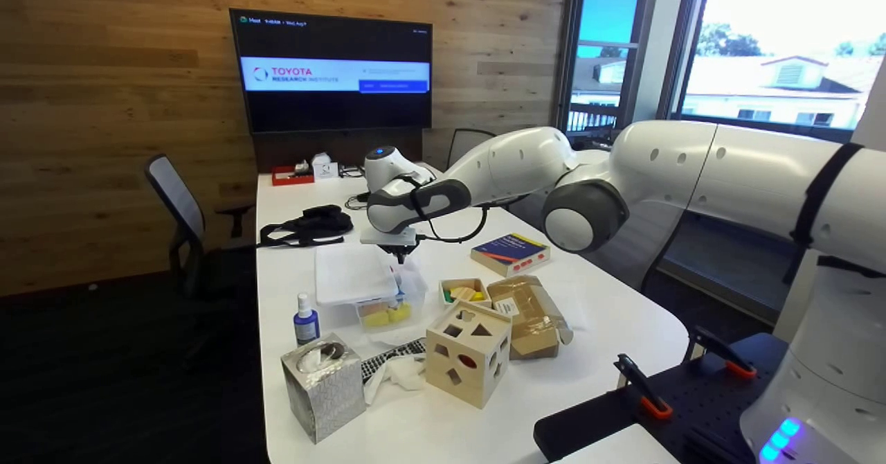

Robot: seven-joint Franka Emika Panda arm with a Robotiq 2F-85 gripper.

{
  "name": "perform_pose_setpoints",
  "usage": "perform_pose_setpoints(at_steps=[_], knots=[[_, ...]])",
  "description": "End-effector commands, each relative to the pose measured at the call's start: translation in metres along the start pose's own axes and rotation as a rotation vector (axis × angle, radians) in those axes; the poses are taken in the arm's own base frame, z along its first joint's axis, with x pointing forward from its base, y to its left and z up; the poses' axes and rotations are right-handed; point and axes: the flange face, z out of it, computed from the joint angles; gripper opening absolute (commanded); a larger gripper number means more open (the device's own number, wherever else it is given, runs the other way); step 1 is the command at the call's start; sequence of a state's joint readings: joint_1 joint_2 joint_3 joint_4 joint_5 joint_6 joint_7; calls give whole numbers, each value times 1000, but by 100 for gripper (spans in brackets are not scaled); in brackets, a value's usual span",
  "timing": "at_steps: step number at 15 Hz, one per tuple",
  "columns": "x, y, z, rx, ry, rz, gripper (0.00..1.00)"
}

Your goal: Remove the white lid from the clear container.

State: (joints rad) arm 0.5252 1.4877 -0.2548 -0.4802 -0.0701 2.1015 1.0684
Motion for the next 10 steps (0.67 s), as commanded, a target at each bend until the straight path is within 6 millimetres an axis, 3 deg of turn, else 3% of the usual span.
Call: perform_pose_setpoints(at_steps=[1,5,10], knots=[[-7,9,14,-87,-16,74,0],[-19,9,19,-93,-94,69,0],[-27,2,18,61,-287,-16,0]])
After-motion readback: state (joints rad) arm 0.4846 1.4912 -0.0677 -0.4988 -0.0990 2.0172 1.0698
